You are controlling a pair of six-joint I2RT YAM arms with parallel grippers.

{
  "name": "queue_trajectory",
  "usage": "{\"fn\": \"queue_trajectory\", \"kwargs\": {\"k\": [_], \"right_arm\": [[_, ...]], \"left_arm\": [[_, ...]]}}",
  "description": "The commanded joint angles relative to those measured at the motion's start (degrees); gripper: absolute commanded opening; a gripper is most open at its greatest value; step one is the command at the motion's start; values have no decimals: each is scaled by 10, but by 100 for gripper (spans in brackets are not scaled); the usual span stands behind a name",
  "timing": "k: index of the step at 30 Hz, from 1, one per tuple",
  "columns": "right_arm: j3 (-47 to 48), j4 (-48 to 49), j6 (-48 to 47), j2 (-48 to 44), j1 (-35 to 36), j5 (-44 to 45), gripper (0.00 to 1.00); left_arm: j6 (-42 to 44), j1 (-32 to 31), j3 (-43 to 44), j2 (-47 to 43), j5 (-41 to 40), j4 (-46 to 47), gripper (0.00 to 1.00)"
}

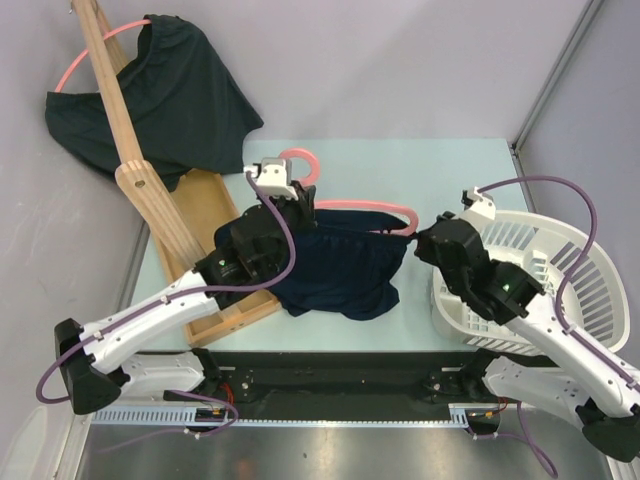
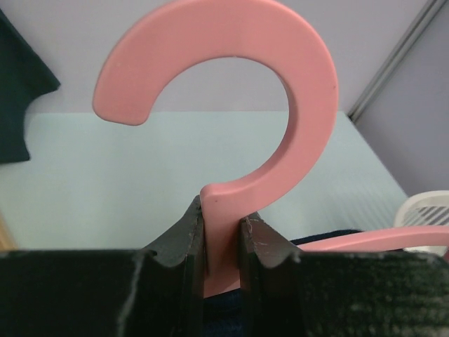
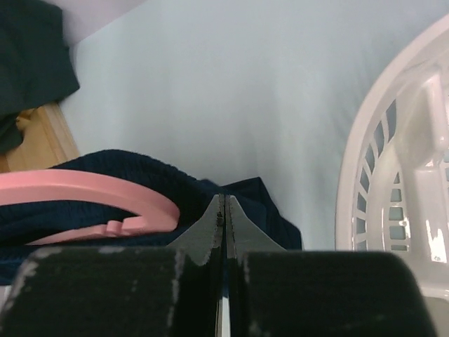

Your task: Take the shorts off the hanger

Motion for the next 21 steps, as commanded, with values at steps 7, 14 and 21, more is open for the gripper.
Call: {"fn": "queue_trajectory", "kwargs": {"k": [7,14,21], "right_arm": [[-63,82,-34,-75,-4,-64,0],[-82,158,-46,-51,27,-126,0],[-83,193,-36,-17,33,-139,0]], "left_arm": [[-209,40,120,9,75,-85,0],[-339,56,139,13,210,-52,0],[-484,71,116,-8,363,27,0]]}}
